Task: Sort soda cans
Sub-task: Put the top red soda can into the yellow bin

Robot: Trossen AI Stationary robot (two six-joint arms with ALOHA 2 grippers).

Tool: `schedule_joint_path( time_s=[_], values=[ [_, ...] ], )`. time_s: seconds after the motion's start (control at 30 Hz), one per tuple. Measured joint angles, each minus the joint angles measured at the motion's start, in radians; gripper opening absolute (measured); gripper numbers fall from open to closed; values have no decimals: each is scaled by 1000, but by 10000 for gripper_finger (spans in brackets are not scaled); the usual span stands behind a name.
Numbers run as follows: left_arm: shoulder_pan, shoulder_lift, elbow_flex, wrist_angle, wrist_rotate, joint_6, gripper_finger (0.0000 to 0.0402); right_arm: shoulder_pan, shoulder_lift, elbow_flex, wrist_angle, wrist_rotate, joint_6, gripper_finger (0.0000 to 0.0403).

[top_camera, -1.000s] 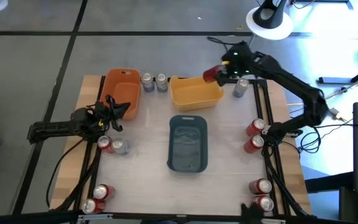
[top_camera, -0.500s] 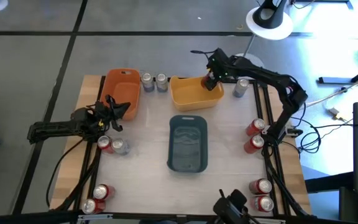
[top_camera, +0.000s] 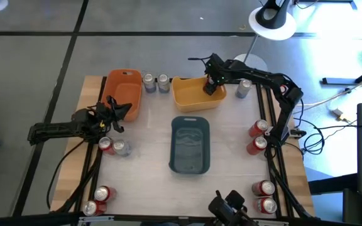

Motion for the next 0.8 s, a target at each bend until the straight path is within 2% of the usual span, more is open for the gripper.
schedule_joint_path(
  time_s=[0.2,0.4,0.5,0.63,0.8],
  values=[
    [0,0,0,0,0,-1,0,0,3,-1,16,3,0,356],
    [0,0,0,0,0,-3,0,0,-33,-2,6,18,-4,359],
    [0,0,0,0,0,-3,0,0,-94,-2,-43,22,-4,357],
    [0,0,0,0,0,-3,0,18,-216,-2,-207,31,2,357],
    [0,0,0,0,0,0,0,82,-392,-2,-393,30,84,357]
  ],
)
